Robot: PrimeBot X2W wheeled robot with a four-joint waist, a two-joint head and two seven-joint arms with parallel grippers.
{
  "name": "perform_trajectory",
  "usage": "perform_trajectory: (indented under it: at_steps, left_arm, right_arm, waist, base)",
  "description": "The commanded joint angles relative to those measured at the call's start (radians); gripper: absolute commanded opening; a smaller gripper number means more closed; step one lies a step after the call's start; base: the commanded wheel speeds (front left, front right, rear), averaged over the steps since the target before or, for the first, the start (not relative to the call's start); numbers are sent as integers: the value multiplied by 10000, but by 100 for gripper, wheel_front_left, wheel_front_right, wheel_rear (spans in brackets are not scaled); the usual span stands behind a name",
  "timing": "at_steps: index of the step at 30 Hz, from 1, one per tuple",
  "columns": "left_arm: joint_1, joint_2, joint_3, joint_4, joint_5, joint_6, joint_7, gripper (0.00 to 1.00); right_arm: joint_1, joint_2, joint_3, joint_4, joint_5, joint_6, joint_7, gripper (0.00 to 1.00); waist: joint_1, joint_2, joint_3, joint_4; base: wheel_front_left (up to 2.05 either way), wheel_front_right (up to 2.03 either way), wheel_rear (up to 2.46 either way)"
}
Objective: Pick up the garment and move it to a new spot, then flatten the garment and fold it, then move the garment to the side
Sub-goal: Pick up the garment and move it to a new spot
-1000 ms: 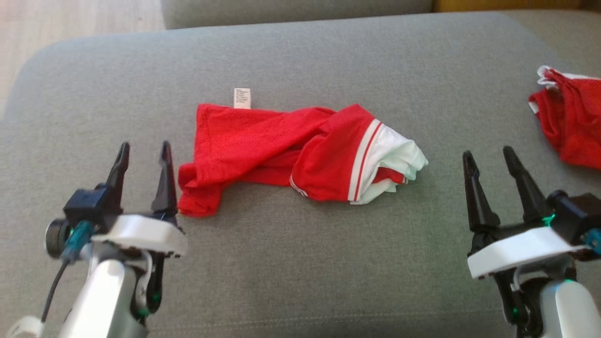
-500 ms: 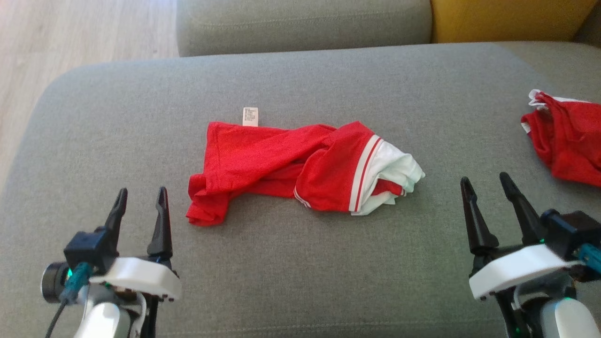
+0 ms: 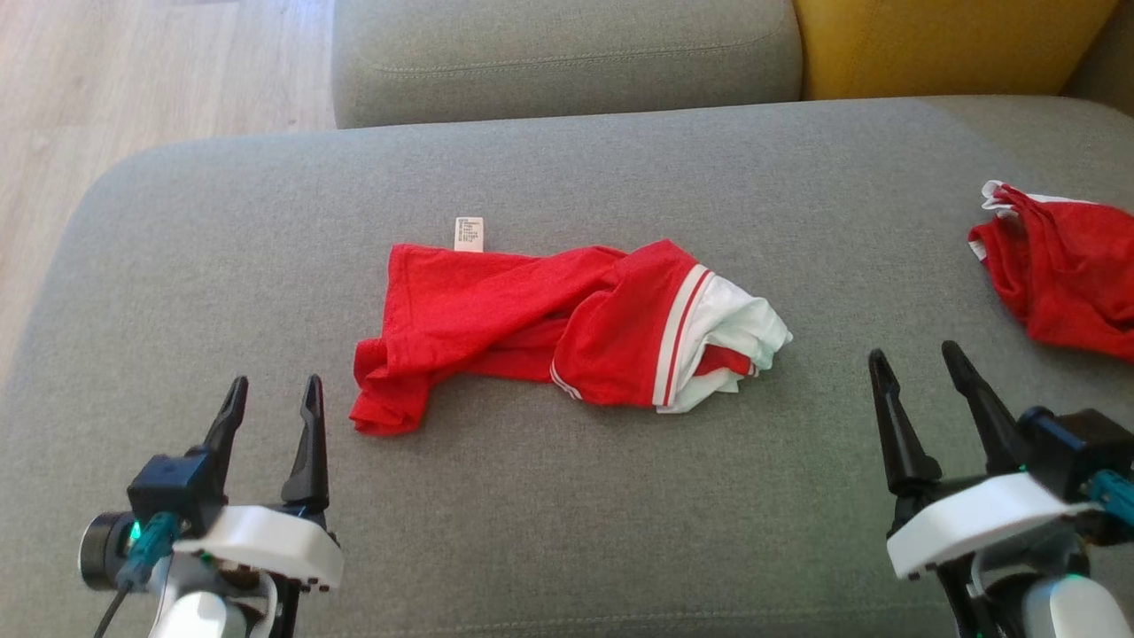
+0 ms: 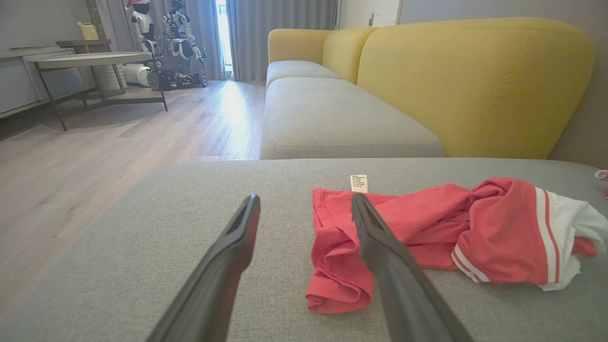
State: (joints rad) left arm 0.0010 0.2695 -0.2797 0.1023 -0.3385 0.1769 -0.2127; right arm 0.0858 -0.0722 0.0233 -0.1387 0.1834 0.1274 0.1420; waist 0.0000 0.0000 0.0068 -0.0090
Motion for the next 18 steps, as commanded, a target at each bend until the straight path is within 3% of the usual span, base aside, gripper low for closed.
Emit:
perform_trajectory:
  at_steps: [1, 18]
  left_arm:
    - [-291, 254, 346, -352, -55, 72, 12, 100]
    - [-404, 335, 215, -385, -76, 130, 48, 100]
  right_arm:
    - [-195, -133, 237, -421, -21, 33, 30, 100]
    - [-235, -96, 149, -499, -53, 33, 17, 100]
  waist:
    - [0, 0, 5, -5]
    - [0, 0, 166, 38]
  base:
    - [0, 0, 0]
    - [0, 0, 0]
